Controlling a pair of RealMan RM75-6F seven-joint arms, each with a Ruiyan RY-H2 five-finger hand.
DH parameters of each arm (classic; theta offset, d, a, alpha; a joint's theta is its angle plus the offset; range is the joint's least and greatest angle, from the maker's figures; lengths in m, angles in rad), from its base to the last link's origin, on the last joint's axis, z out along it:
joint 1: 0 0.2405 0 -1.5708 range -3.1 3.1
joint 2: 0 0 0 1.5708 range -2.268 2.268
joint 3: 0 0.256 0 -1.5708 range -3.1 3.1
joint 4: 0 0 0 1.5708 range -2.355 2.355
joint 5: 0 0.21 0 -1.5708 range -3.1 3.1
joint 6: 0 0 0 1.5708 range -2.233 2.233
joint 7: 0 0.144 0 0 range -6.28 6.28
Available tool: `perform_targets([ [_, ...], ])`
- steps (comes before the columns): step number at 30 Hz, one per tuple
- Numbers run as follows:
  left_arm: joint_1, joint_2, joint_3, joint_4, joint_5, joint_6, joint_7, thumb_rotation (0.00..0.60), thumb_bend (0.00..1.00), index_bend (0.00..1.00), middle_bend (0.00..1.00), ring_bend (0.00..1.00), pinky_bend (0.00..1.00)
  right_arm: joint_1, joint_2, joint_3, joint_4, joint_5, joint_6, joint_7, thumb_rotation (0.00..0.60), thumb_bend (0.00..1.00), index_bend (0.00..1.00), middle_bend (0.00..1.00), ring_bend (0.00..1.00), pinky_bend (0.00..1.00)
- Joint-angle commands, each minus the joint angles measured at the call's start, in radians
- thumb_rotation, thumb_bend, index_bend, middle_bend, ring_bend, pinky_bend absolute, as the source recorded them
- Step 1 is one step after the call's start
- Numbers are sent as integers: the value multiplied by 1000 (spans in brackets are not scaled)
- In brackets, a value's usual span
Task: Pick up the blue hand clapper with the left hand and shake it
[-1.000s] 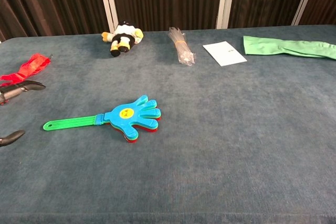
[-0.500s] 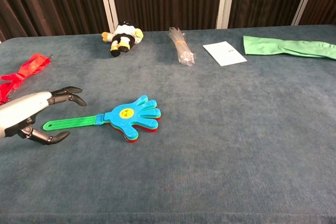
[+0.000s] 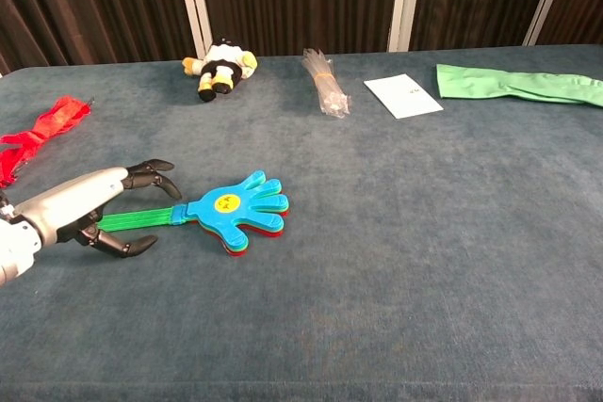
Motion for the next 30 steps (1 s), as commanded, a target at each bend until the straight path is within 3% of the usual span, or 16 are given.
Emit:
perform_targets([
  [1, -4, -8, -3, 8, -5, 1, -1, 600, 365, 303, 0, 0, 0, -1, 0, 0, 3, -5, 6, 8, 600, 181, 0, 0, 0, 0],
  [23, -33, -46, -11, 43, -45, -12, -6, 600, 365, 404, 0, 0, 8, -7, 12, 4, -1, -1, 19, 20, 600, 180, 0, 0, 0, 0],
  [30, -32, -55, -15, 55, -50, 4, -10, 600, 397, 527, 54, 0, 15, -7, 12, 3, 0, -3, 19, 18, 600, 180, 0, 0, 0, 0],
])
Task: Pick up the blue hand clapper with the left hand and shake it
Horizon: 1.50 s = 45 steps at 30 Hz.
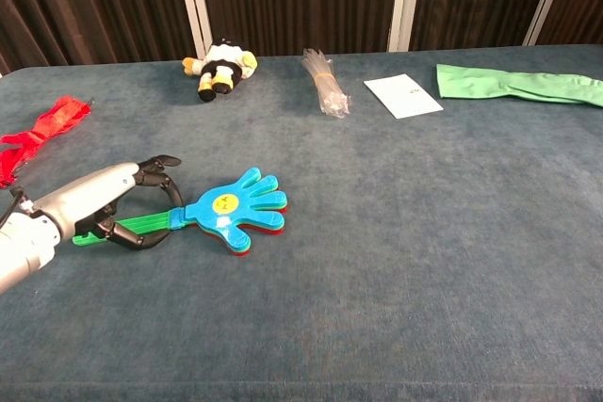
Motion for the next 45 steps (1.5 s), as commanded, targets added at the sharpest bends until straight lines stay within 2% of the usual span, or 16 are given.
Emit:
perform_targets([
  [1, 1, -2, -1, 3, -1, 6, -3, 600, 400, 548, 72, 0, 18, 0, -1, 0, 0, 0, 0, -1, 600, 180, 0, 0, 0, 0],
  [8, 5, -10, -3, 12, 4, 31, -24, 600, 417, 645, 168, 8, 45, 0, -3, -1, 2, 0, -2, -4, 600, 180, 0, 0, 0, 0],
  [16, 20, -25, -5, 47, 31, 90, -120, 600, 456, 794, 424, 199, 167, 0, -6, 0, 4, -2, 0, -6, 600, 180, 0, 0, 0, 0],
  [28, 24, -38, 1, 81, 52, 113, -213, 600, 463, 877, 576, 316, 261, -3, -4, -3, 2, -6, 3, -7, 600, 180, 0, 0, 0, 0],
  [30, 25, -36, 1, 80, 52, 113, -239, 600, 463, 879, 612, 355, 315, -2, -3, -3, 2, -6, 2, -7, 600, 180, 0, 0, 0, 0],
  [34, 30, -29, -4, 67, 45, 105, -316, 600, 476, 880, 685, 456, 511, -3, -2, -4, 0, -6, 2, -6, 600, 180, 0, 0, 0, 0],
  [38, 30, -26, -4, 63, 44, 102, -331, 600, 489, 879, 721, 500, 621, -3, -2, -4, 0, -7, 3, -5, 600, 181, 0, 0, 0, 0],
  [41, 35, -23, -13, 58, 41, 113, -375, 600, 520, 883, 769, 577, 745, -2, -2, -6, -1, -8, -1, -5, 600, 180, 0, 0, 0, 0],
  [45, 37, -16, -9, 47, 50, 114, -431, 600, 552, 887, 785, 654, 916, -2, -2, -6, -1, -7, -2, -5, 600, 180, 0, 0, 0, 0],
])
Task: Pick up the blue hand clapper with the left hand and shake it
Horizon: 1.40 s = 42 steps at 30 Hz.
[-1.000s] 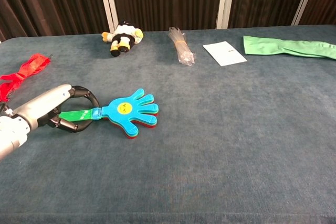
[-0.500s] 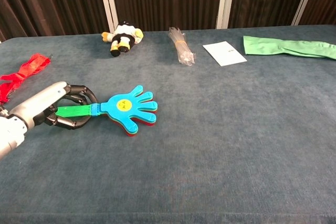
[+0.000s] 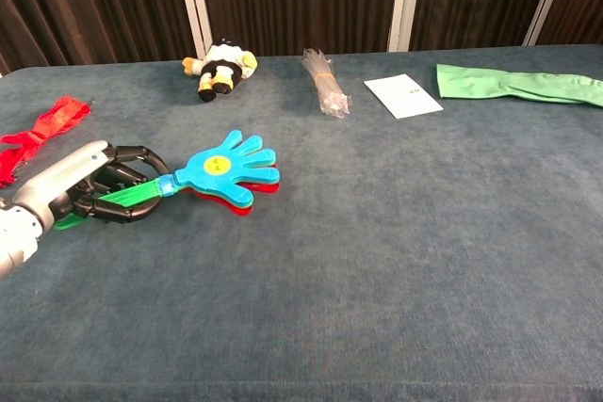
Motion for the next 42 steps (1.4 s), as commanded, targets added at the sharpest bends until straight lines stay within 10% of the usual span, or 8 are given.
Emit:
perform_targets([
  [1, 2, 11, 3, -13, 13, 5, -71, 600, 560, 887, 786, 667, 953, 0, 0, 0, 0, 0, 0, 0, 600, 180, 0, 0, 0, 0],
  [19, -8, 221, -21, -114, 254, 372, -780, 600, 605, 887, 780, 693, 1000, 0, 4, -5, -6, -1, -8, -4, 600, 180, 0, 0, 0, 0],
  [25, -34, 283, 53, -154, 280, 280, -790, 600, 607, 887, 780, 694, 1000, 5, -4, -8, -5, 4, -24, -18, 600, 180, 0, 0, 0, 0],
  [34, -58, 97, 229, 65, 324, 84, -778, 600, 609, 888, 786, 694, 1000, 5, 4, -16, -15, 2, -33, -19, 600, 180, 0, 0, 0, 0],
  [42, -118, 202, 136, -31, 346, 259, -815, 600, 610, 888, 786, 694, 1000, 3, 19, -21, -22, -5, -28, 0, 600, 180, 0, 0, 0, 0],
])
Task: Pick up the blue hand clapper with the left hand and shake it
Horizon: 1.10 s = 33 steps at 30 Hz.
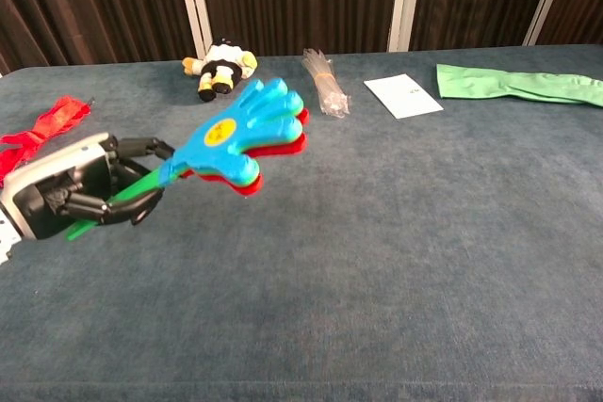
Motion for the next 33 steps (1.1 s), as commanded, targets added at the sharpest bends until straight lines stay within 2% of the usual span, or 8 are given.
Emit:
perform_targets([
  [1, -55, 140, -72, -156, 12, 101, -31, 600, 611, 888, 786, 694, 1000, 0, 4, -2, -2, -1, -1, 4, 600, 180, 0, 0, 0, 0],
  [6, -91, 308, -123, -329, -17, 98, -10, 600, 610, 888, 786, 694, 1000, 1, 2, 1, -1, 4, -3, 0, 600, 180, 0, 0, 0, 0],
  [10, -92, 336, -95, -371, -25, 55, 18, 600, 608, 887, 787, 694, 1000, 3, -1, -2, -2, 6, -14, -8, 600, 180, 0, 0, 0, 0],
  [15, -89, 242, -3, -302, -58, -106, 56, 600, 609, 888, 788, 694, 1000, 4, -7, -3, -2, 9, -22, -21, 600, 180, 0, 0, 0, 0],
  [19, -94, 106, 70, -154, -74, -265, 125, 600, 619, 888, 788, 695, 1000, 4, -9, -5, -2, 6, -22, -24, 600, 180, 0, 0, 0, 0],
  [26, -106, 98, 12, -114, -73, -172, 88, 600, 621, 888, 789, 697, 1000, -2, 4, -2, -5, 4, -4, -7, 600, 180, 0, 0, 0, 0],
  [30, -97, 111, -7, -121, -94, -152, 152, 600, 614, 888, 789, 697, 1000, 0, 5, -3, -6, 6, -10, -6, 600, 180, 0, 0, 0, 0],
  [33, -86, 73, -13, -54, -123, -178, 267, 600, 606, 888, 795, 697, 1000, -1, 4, -8, -9, -2, -9, -10, 600, 180, 0, 0, 0, 0],
])
